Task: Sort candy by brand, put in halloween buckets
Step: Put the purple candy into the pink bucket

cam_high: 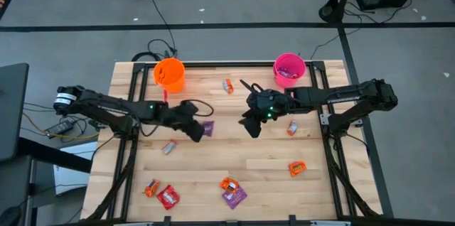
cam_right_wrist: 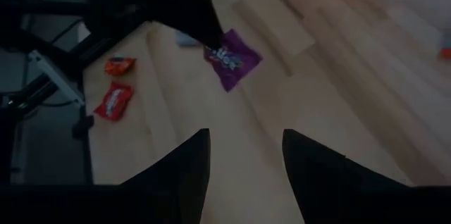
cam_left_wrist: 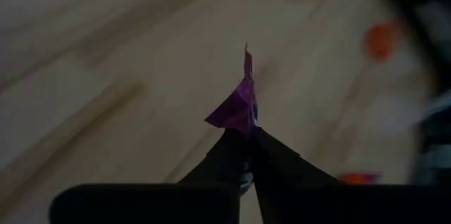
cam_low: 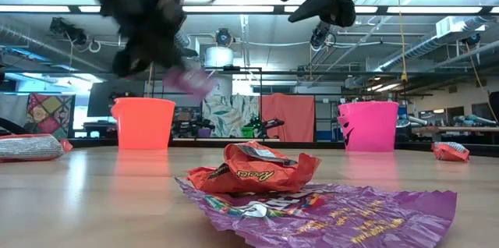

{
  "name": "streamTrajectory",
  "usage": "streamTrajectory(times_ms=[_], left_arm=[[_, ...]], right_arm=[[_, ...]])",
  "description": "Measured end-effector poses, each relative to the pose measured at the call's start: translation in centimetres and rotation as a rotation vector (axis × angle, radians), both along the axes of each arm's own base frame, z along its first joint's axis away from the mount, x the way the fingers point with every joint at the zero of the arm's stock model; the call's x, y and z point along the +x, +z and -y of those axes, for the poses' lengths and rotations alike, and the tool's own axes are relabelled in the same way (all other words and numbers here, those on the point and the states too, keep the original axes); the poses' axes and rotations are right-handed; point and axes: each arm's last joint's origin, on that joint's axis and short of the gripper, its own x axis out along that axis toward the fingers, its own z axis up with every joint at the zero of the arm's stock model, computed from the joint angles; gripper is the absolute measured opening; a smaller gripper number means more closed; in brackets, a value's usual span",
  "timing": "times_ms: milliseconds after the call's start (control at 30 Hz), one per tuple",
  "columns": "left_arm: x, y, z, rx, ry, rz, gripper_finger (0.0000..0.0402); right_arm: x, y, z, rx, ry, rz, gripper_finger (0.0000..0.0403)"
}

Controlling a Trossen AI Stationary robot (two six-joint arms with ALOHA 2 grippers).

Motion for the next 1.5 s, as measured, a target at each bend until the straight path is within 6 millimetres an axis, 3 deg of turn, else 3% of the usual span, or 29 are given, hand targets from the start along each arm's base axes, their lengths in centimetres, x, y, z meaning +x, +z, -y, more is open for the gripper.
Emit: streamTrajectory(times_ms=[200, 333, 667, 967, 1133, 1300, 1500], left_arm=[[1.6, 2.9, 0.7, 0.070, -0.089, 0.279, 0.0020], [2.0, 4.0, 1.4, 0.105, -0.149, 0.396, 0.0019], [2.2, 4.2, 1.6, 0.123, -0.156, 0.424, 0.0019], [3.6, 4.0, 1.9, 0.137, -0.190, 0.517, 0.0019], [3.6, 3.8, 1.8, 0.128, -0.178, 0.503, 0.0019], [3.6, 3.6, 1.8, 0.106, -0.141, 0.478, 0.0020], [3.5, 3.5, 1.6, 0.128, -0.104, 0.462, 0.0035]], right_arm=[[0.0, 0.0, -0.7, -0.086, 0.024, 0.004, 0.0188], [0.1, 0.2, -1.1, -0.052, 0.077, 0.034, 0.0188], [1.2, 1.0, -1.4, -0.049, 0.078, 0.166, 0.0188], [3.2, -1.1, -1.6, -0.030, 0.054, 0.145, 0.0184], [3.6, -1.6, -1.9, -0.029, 0.044, 0.132, 0.0134], [3.4, -1.5, -1.9, -0.046, 0.060, 0.131, 0.0024], [3.3, -1.6, -1.7, -0.059, 0.020, 0.118, 0.0015]])
